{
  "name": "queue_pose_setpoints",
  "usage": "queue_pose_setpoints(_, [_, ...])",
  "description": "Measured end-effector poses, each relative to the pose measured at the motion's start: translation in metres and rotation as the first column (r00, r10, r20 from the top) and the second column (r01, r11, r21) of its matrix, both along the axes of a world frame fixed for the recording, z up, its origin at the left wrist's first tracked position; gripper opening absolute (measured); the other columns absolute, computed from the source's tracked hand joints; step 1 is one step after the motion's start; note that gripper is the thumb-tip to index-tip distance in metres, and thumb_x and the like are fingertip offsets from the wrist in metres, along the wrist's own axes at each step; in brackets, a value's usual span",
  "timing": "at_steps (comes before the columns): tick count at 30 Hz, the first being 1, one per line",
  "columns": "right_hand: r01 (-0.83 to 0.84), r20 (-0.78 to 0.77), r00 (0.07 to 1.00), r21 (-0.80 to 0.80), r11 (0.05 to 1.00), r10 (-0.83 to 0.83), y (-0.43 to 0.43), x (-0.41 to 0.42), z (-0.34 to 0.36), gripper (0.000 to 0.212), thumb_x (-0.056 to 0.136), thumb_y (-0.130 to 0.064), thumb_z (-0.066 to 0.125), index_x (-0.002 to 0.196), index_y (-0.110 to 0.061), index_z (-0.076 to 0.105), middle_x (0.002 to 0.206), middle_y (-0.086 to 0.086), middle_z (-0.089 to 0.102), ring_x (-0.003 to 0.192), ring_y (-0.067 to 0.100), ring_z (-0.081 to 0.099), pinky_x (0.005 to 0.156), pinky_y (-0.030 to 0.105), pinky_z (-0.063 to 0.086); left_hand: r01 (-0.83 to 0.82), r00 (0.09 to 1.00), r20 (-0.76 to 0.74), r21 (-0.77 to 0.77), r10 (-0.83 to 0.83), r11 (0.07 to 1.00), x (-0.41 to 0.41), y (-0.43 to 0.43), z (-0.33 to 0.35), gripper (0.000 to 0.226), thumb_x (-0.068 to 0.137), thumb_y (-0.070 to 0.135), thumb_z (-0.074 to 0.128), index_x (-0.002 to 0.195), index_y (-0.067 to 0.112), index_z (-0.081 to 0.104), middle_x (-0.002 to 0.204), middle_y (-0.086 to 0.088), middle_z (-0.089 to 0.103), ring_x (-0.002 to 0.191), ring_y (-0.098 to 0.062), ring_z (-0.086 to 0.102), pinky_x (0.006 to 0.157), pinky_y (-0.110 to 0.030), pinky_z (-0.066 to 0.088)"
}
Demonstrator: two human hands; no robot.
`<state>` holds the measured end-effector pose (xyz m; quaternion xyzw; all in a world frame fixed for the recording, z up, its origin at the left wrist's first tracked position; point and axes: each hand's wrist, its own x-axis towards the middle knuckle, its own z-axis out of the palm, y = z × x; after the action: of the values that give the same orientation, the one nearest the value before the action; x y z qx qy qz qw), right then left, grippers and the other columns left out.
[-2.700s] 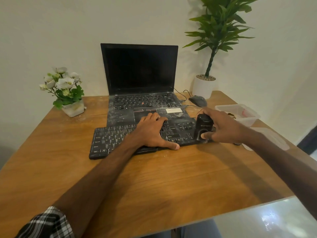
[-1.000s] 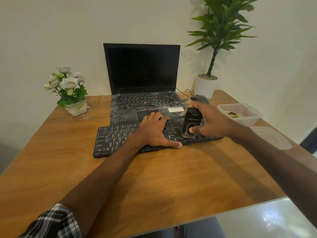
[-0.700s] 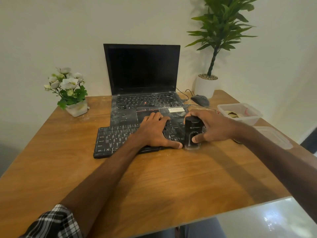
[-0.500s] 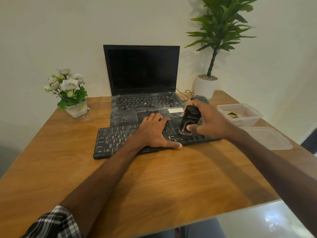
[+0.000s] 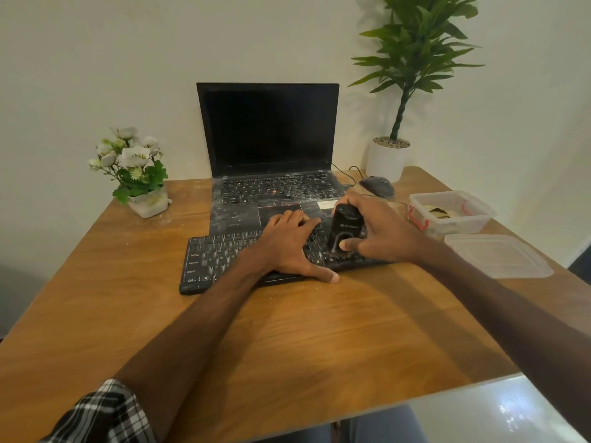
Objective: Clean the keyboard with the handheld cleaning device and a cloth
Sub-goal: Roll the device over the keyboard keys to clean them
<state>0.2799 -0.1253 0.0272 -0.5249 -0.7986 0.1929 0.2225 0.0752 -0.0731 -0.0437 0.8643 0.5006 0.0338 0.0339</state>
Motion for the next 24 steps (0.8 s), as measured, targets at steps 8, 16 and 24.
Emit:
queue_pose_setpoints(8, [-0.068,0.124,0.989,-0.117,0.991,0.082,-0.007,0.011,0.011,0.059,0.075,-0.017,0.086,0.122,-0.023,0.051,0.109,-0.009,0.061,0.100,0.008,0.061,0.081,0.026,0.056,0.011,1.000,0.006,0.013,-0.011,1.000,-0.001,-0.002,0.000,0.144,0.051,0.103,0.051,0.166,0.022,0.019,0.163,-0.005,0.029,0.149,-0.026,0.026,0.127,-0.050,0.014])
queue_pose_setpoints(16, [0.097,-0.122,0.988,0.046,0.994,-0.091,0.001,-0.005,-0.001,0.067,0.073,-0.013,0.088,0.126,-0.022,0.048,0.107,-0.012,0.060,0.096,0.005,0.062,0.070,0.015,0.054,-0.041,0.999,0.015,-0.039,0.042,0.998,-0.043,-0.018,0.009,0.142,0.057,0.101,0.057,0.167,0.023,0.011,0.169,-0.002,0.024,0.153,-0.024,0.024,0.127,-0.047,0.010])
queue_pose_setpoints(24, [0.060,0.052,0.997,0.087,0.994,-0.065,0.007,-0.032,-0.013,0.056,0.077,-0.017,0.085,0.120,-0.018,0.049,0.099,-0.008,0.057,0.090,0.009,0.057,0.060,0.013,0.040,-0.130,0.992,-0.006,0.022,0.130,0.991,-0.103,-0.043,0.003,0.143,0.050,0.110,0.045,0.163,0.026,0.021,0.162,0.004,0.030,0.149,-0.021,0.029,0.126,-0.045,0.017])
